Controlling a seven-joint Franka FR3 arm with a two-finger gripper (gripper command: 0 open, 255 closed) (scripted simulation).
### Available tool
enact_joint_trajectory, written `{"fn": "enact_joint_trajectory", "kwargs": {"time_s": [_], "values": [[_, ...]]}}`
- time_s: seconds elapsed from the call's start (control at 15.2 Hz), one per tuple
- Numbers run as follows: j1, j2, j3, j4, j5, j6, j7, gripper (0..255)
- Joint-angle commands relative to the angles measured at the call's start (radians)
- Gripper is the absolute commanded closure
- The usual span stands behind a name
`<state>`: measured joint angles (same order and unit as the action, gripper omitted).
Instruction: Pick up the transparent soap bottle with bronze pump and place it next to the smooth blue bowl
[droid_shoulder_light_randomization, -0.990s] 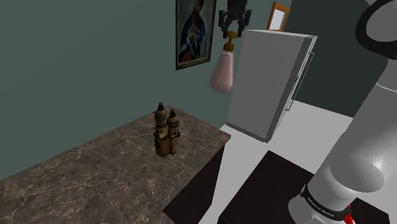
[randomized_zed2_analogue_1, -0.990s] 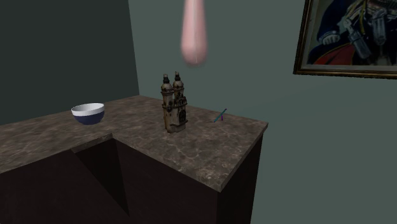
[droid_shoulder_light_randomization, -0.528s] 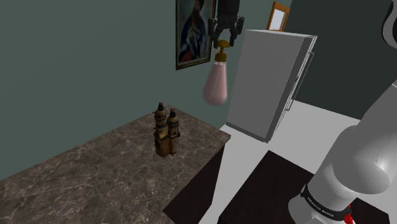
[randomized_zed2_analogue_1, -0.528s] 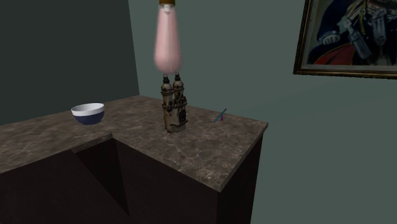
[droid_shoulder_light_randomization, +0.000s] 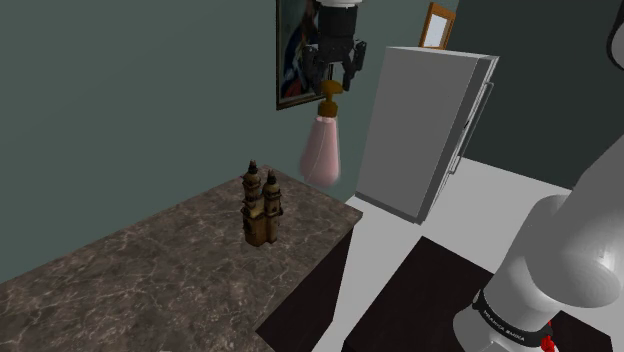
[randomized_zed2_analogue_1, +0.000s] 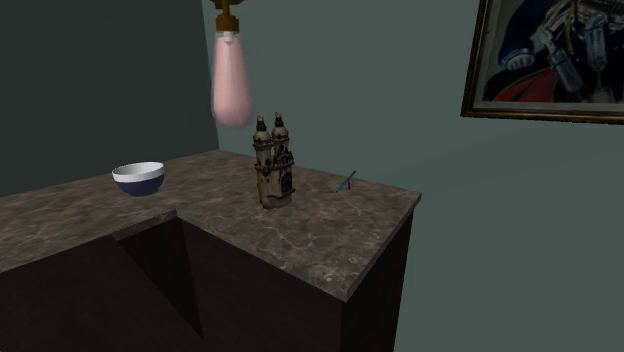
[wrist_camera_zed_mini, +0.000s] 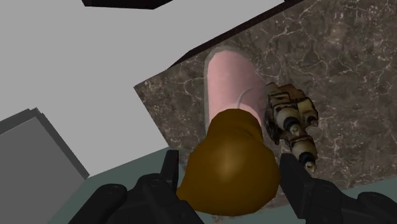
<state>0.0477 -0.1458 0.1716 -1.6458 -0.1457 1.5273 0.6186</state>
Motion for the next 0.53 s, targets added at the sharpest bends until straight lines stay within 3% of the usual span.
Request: {"fn": "enact_joint_trajectory", "kwargs": {"time_s": [0.0,0.46], "values": [[0.02,-0.011,0.026,-0.029,0.005,0.012,0.05,255],[0.088,0.012,0.124,-0.07,0.012,0.05,0.222,255]]}}
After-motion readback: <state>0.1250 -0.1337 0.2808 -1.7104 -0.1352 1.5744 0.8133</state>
